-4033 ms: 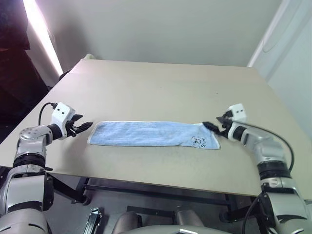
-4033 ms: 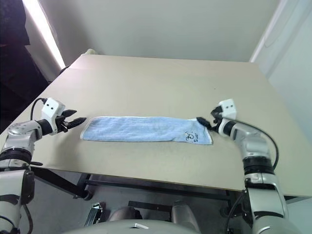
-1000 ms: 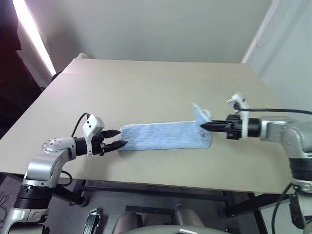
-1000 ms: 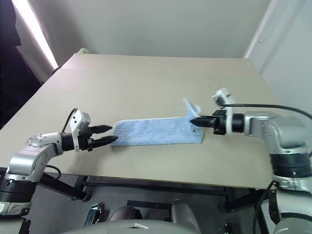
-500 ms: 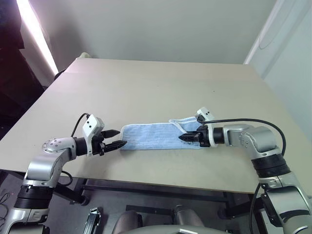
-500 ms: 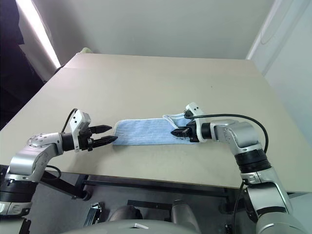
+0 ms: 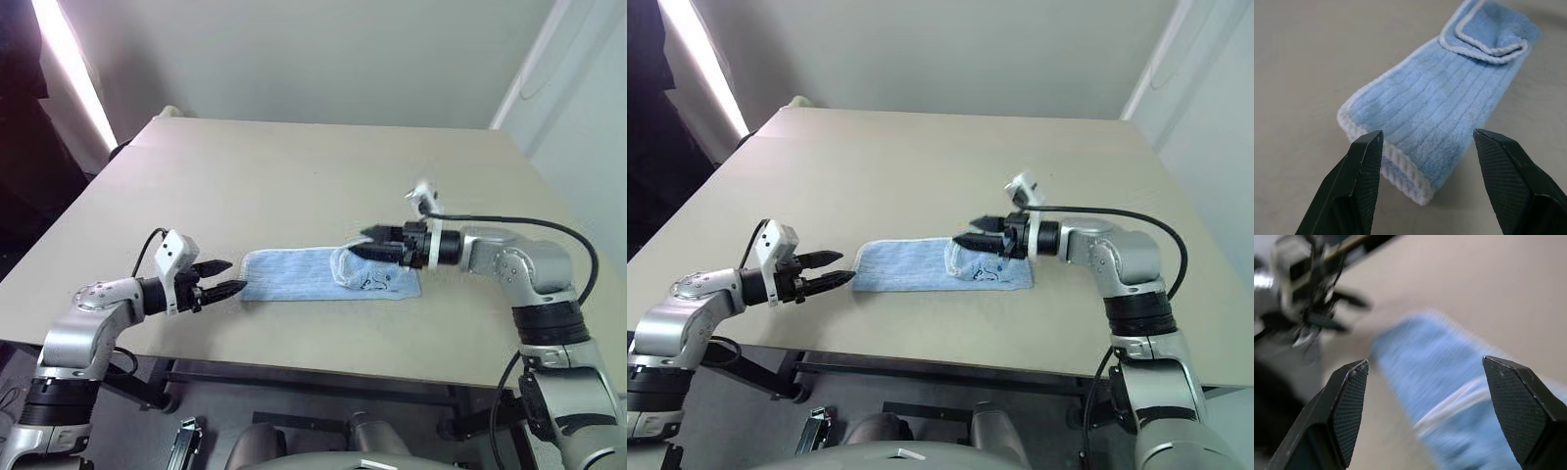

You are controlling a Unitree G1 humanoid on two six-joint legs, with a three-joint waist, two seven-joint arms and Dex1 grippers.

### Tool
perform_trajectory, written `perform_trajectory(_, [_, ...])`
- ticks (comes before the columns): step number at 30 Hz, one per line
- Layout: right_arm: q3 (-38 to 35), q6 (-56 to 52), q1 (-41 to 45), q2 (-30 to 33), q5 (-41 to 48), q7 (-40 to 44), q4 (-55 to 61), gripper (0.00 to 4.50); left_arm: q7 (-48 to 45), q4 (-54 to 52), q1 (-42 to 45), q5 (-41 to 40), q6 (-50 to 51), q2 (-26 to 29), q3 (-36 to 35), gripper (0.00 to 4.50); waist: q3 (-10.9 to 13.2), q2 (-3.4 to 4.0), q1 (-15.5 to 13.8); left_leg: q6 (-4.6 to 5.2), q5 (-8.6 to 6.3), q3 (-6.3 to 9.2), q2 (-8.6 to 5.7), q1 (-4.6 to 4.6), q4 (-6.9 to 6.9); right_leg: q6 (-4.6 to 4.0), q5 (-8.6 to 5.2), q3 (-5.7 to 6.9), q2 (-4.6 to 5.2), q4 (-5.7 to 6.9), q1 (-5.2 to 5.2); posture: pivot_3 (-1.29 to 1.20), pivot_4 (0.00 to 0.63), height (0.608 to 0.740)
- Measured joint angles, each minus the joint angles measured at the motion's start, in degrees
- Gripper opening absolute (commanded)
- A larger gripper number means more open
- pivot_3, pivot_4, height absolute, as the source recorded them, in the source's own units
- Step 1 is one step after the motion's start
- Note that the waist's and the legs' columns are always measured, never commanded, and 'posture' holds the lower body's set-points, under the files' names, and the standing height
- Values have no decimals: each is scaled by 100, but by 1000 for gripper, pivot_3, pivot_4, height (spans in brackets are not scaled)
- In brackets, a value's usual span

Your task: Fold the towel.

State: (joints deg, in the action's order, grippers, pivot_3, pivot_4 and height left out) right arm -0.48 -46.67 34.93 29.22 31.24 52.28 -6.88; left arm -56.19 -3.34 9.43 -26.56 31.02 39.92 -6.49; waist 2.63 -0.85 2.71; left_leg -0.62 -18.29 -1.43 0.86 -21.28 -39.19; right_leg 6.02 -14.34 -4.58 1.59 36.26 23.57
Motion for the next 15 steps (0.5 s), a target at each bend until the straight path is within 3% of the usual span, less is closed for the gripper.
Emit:
perform_trajectory(12, [1489, 3758, -520, -700, -2346, -228, -2053, 3955, 213, -232, -308, -146, 126, 3, -210, 3101, 0, 2, -12, -2, 1, -1, -6, -7, 0, -1, 1, -2, 18, 16, 11, 0, 0, 716])
perform_trajectory(15, [1414, 3717, -519, -797, -2346, -220, -2116, 3955, 246, -324, -373, -167, 141, 15, -231, 3101, -3, -4, -9, -4, 2, 2, -4, 18, -1, -5, 2, -1, 16, 17, -12, 0, 0, 716])
